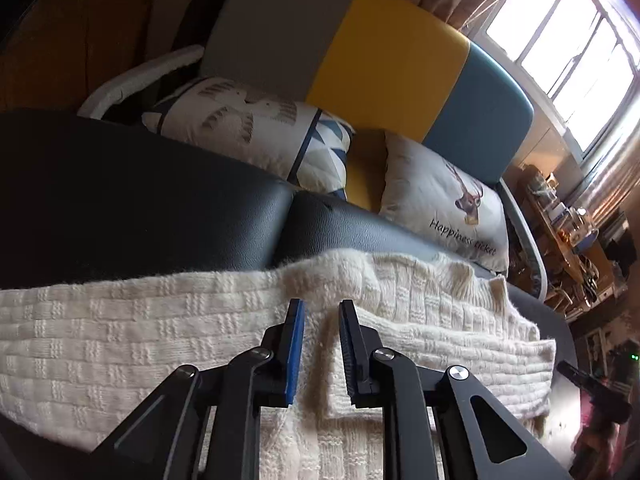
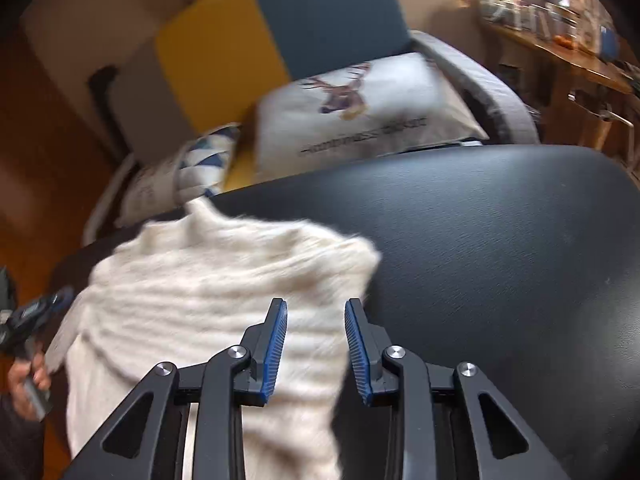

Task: Fold clothes

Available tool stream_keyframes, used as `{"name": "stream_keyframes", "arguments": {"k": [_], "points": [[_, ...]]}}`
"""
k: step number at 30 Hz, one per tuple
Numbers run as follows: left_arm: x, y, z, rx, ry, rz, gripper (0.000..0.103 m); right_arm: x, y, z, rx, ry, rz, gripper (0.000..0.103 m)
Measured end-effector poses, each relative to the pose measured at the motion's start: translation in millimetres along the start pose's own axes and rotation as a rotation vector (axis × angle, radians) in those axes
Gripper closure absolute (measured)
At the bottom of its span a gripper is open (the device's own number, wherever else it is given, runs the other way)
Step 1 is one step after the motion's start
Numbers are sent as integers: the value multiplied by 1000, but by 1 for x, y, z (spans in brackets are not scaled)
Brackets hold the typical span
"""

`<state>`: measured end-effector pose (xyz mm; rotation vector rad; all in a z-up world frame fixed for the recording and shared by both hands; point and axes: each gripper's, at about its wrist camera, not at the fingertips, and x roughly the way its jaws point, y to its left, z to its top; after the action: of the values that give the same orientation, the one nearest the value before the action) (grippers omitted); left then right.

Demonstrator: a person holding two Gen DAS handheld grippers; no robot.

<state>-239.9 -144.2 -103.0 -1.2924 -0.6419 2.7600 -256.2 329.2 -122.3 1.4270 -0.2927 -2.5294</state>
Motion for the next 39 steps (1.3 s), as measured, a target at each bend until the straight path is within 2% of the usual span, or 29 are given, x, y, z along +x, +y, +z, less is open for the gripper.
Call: {"name": "stream_keyframes", "arguments": {"k": [3, 4, 7, 8, 9, 11, 16, 17, 21, 24, 26, 29, 31, 34, 37, 39], "points": [[-7, -15, -5, 63, 8, -52, 74, -3, 22, -14, -110, 59, 34, 73], [-5, -22, -10, 99, 23, -47, 73, -3, 29, -19, -147, 79, 45, 73], [16, -39, -24, 189, 115, -4, 73, 15, 39, -38, -231, 190, -87, 74], [25, -39, -29, 207, 144, 40, 73, 17, 39, -46, -251, 208, -118, 74], [31, -35, -34, 210, 153, 44, 73, 18, 38, -54, -272, 225, -149, 74], [42, -27, -43, 214, 170, 53, 70, 12, 29, -60, -236, 205, -120, 74], [34, -29, -36, 165, 183, 39, 70, 0, 10, -66, -138, 180, -51, 73], [28, -34, -35, 184, 164, 31, 70, -3, 11, -63, -127, 188, -41, 73], [12, -58, -29, 261, 87, -34, 69, -26, 22, -44, -126, 80, -20, 73], [20, -75, -24, 301, 92, -52, 68, -12, 34, -19, -174, 59, -55, 73], [35, -81, -24, 331, 114, -31, 68, 10, 34, -2, -177, 69, -96, 73], [62, -76, -25, 349, 155, 30, 68, 39, 27, 6, -154, 102, -180, 73], [69, -70, -26, 342, 132, 29, 68, 45, 19, 3, -130, 75, -207, 73], [70, -68, -28, 329, 109, 39, 68, 45, 21, -2, -126, 41, -225, 73], [65, -72, -27, 312, 117, 55, 68, 42, 20, -2, -117, 47, -220, 73], [49, -72, -26, 266, 109, 26, 68, 36, 19, -1, -88, 69, -201, 73]]}}
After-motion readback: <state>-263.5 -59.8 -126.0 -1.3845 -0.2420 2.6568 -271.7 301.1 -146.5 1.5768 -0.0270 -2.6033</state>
